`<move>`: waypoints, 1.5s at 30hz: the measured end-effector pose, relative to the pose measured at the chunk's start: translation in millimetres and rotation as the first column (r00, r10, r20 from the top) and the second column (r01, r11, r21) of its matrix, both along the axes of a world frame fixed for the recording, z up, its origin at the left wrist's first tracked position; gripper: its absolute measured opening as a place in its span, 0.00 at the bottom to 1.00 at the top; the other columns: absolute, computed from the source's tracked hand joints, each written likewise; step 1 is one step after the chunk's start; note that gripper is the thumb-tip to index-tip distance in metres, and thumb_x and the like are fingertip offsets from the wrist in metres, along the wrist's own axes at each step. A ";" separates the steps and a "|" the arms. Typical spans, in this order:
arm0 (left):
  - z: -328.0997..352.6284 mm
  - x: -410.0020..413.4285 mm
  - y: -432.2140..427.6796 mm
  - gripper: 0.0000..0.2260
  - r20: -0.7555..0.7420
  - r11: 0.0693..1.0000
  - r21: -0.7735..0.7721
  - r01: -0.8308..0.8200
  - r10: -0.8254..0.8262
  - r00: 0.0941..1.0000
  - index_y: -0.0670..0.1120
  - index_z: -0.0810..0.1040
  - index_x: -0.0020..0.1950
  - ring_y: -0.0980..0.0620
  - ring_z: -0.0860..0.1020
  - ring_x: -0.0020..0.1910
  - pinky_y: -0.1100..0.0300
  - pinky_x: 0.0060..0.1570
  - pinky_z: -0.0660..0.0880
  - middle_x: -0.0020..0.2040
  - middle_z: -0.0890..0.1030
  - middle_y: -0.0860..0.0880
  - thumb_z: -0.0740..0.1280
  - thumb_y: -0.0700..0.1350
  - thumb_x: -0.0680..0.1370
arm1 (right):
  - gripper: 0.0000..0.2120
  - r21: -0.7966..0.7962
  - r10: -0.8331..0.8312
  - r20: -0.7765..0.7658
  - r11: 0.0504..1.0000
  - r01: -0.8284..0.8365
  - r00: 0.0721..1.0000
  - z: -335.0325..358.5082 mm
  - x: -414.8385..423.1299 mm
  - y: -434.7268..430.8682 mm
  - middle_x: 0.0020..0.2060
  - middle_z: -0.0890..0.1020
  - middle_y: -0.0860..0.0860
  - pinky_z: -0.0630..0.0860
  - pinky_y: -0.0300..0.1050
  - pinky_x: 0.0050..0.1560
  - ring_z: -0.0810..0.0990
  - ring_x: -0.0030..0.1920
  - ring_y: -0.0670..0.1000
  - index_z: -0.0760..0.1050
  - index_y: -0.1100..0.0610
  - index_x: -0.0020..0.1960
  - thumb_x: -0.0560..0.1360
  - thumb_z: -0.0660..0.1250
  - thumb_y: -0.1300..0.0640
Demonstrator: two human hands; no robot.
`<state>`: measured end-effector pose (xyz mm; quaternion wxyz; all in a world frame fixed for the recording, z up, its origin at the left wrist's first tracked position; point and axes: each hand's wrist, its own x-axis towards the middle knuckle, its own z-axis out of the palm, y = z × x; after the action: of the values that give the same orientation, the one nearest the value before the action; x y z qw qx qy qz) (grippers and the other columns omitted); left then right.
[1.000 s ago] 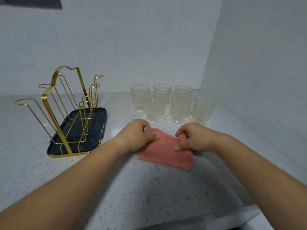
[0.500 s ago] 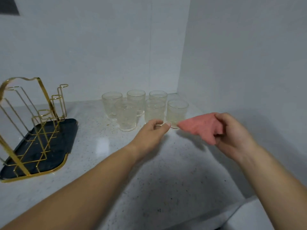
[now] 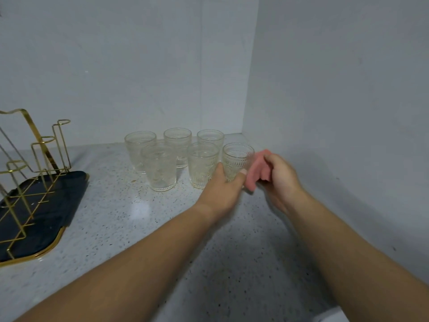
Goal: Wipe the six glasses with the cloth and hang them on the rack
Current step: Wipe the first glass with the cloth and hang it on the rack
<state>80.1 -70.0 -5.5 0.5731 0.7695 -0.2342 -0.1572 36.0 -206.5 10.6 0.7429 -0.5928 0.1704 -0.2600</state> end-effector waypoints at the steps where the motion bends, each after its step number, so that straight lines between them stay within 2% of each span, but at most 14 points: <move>1: -0.5 1.9 -1.4 0.31 0.001 1.000 -0.004 -0.007 0.007 1.000 0.47 0.62 0.81 0.44 0.70 0.76 0.44 0.77 0.66 0.77 0.73 0.46 0.64 0.60 0.82 | 0.16 0.036 -0.014 -0.009 0.999 0.014 1.000 -2.1 2.8 -0.5 0.25 0.78 0.56 0.74 0.50 0.44 0.77 0.30 0.52 0.75 0.60 0.43 0.85 0.55 0.56; 4: 2.6 3.0 -2.0 0.24 0.008 1.000 0.018 0.003 -0.003 1.000 0.50 0.70 0.75 0.51 0.76 0.69 0.52 0.70 0.70 0.67 0.78 0.54 0.67 0.54 0.80 | 0.12 0.106 -0.055 -0.022 0.993 0.057 0.998 -7.9 6.2 -2.9 0.31 0.80 0.55 0.75 0.56 0.51 0.81 0.35 0.51 0.76 0.62 0.51 0.85 0.57 0.57; 7: 0.3 2.1 -2.5 0.23 0.043 1.000 0.027 0.016 -0.017 0.999 0.53 0.75 0.70 0.50 0.81 0.63 0.46 0.69 0.75 0.63 0.83 0.53 0.68 0.53 0.75 | 0.14 0.114 -0.050 0.007 0.992 0.049 0.999 -9.5 2.3 -2.4 0.26 0.80 0.52 0.76 0.49 0.41 0.80 0.32 0.51 0.73 0.60 0.44 0.86 0.55 0.60; 14: -6.0 -14.8 11.3 0.26 0.246 1.000 0.028 0.014 -0.020 0.969 0.52 0.66 0.80 0.52 0.74 0.70 0.53 0.73 0.68 0.73 0.74 0.49 0.64 0.56 0.83 | 0.16 0.011 -0.024 0.048 1.000 0.023 0.999 1.5 -23.1 13.7 0.25 0.79 0.55 0.76 0.50 0.41 0.79 0.30 0.53 0.72 0.58 0.41 0.86 0.55 0.59; 17: -6.8 -30.6 29.1 0.30 0.348 0.997 0.024 -0.068 0.056 0.936 0.51 0.56 0.85 0.52 0.62 0.79 0.60 0.75 0.57 0.79 0.64 0.49 0.63 0.55 0.85 | 0.15 -0.060 0.029 0.075 0.998 -0.024 0.997 5.7 -35.9 29.2 0.35 0.75 0.67 0.75 0.56 0.47 0.76 0.37 0.60 0.70 0.62 0.45 0.86 0.56 0.55; 20: -5.3 -38.5 52.9 0.26 0.397 0.992 -0.092 -0.091 0.120 0.910 0.52 0.61 0.81 0.55 0.66 0.77 0.58 0.76 0.62 0.78 0.68 0.52 0.63 0.54 0.85 | 0.18 -0.097 0.093 0.061 0.991 -0.087 0.994 7.7 -49.6 52.5 0.42 0.75 0.68 0.73 0.61 0.54 0.75 0.44 0.61 0.71 0.65 0.48 0.85 0.57 0.51; 24: -1.3 -40.4 91.9 0.16 0.268 0.969 -0.225 -0.102 0.162 0.950 0.57 0.68 0.67 0.65 0.75 0.65 0.59 0.67 0.74 0.64 0.77 0.56 0.68 0.53 0.82 | 0.17 -0.164 0.151 0.042 0.976 -0.143 0.988 12.2 -63.8 89.8 0.39 0.77 0.60 0.76 0.57 0.55 0.78 0.44 0.55 0.73 0.56 0.41 0.86 0.57 0.51; 27: 4.5 -39.4 126.2 0.18 0.091 0.932 -0.354 -0.079 0.118 0.989 0.55 0.70 0.63 0.68 0.79 0.47 0.68 0.50 0.77 0.53 0.79 0.53 0.74 0.49 0.77 | 0.18 -0.362 0.188 -0.015 0.914 -0.181 0.982 21.8 -68.2 124.1 0.35 0.76 0.47 0.73 0.35 0.41 0.74 0.34 0.43 0.72 0.50 0.37 0.86 0.58 0.53; 29: 4.4 -34.0 148.2 0.22 -0.015 0.910 -0.407 -0.083 0.084 0.996 0.53 0.74 0.66 0.60 0.83 0.49 0.64 0.49 0.78 0.51 0.84 0.48 0.75 0.54 0.74 | 0.15 -0.481 0.215 -0.023 0.854 -0.200 0.976 26.3 -67.1 146.1 0.44 0.76 0.47 0.72 0.29 0.35 0.75 0.34 0.39 0.74 0.49 0.39 0.85 0.60 0.54; 31: 2.8 -26.0 166.0 0.25 -0.106 0.888 -0.448 -0.106 0.066 0.992 0.54 0.78 0.68 0.50 0.83 0.58 0.53 0.58 0.78 0.56 0.85 0.45 0.77 0.59 0.74 | 0.13 -0.615 0.220 -0.009 0.768 -0.179 0.976 29.4 -59.6 167.3 0.54 0.74 0.48 0.74 0.30 0.43 0.77 0.42 0.40 0.74 0.48 0.41 0.83 0.62 0.56; 35: 3.4 -11.2 186.1 0.23 -0.234 0.836 -0.526 -0.156 0.034 0.972 0.49 0.77 0.71 0.38 0.80 0.67 0.37 0.69 0.73 0.65 0.83 0.42 0.70 0.55 0.78 | 0.03 -0.605 0.238 0.083 0.783 -0.141 0.968 23.4 -27.3 199.4 0.55 0.75 0.49 0.74 0.44 0.46 0.76 0.46 0.49 0.71 0.49 0.49 0.80 0.65 0.55; 41: 19.6 12.8 210.0 0.22 -0.195 0.849 -0.515 -0.118 0.018 0.981 0.47 0.74 0.75 0.45 0.80 0.69 0.40 0.72 0.73 0.69 0.82 0.46 0.63 0.55 0.84 | 0.36 -0.473 0.365 0.016 0.823 -0.315 0.931 13.3 18.1 233.1 0.48 0.70 0.40 0.77 0.32 0.44 0.73 0.48 0.40 0.55 0.44 0.80 0.78 0.56 0.30; 43: 14.2 15.3 214.7 0.21 -0.198 0.844 -0.516 -0.146 0.048 0.979 0.48 0.74 0.74 0.46 0.82 0.66 0.38 0.70 0.75 0.67 0.83 0.46 0.63 0.58 0.84 | 0.44 -0.503 0.350 -0.025 0.805 -0.315 0.936 11.3 22.4 247.3 0.45 0.64 0.36 0.73 0.34 0.56 0.70 0.53 0.41 0.47 0.39 0.82 0.71 0.48 0.20; 45: 8.8 17.2 218.9 0.22 -0.218 0.832 -0.531 -0.163 0.052 0.974 0.47 0.75 0.72 0.47 0.83 0.64 0.39 0.68 0.76 0.64 0.85 0.46 0.63 0.59 0.84 | 0.45 -0.570 0.348 -0.044 0.761 -0.310 0.936 -0.9 18.2 258.3 0.60 0.69 0.37 0.63 0.50 0.76 0.65 0.71 0.48 0.39 0.36 0.81 0.70 0.43 0.18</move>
<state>97.2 148.9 3.2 0.7963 0.5673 -0.1681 -0.1259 54.2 51.9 9.6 0.5711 -0.7989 -0.0454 -0.1833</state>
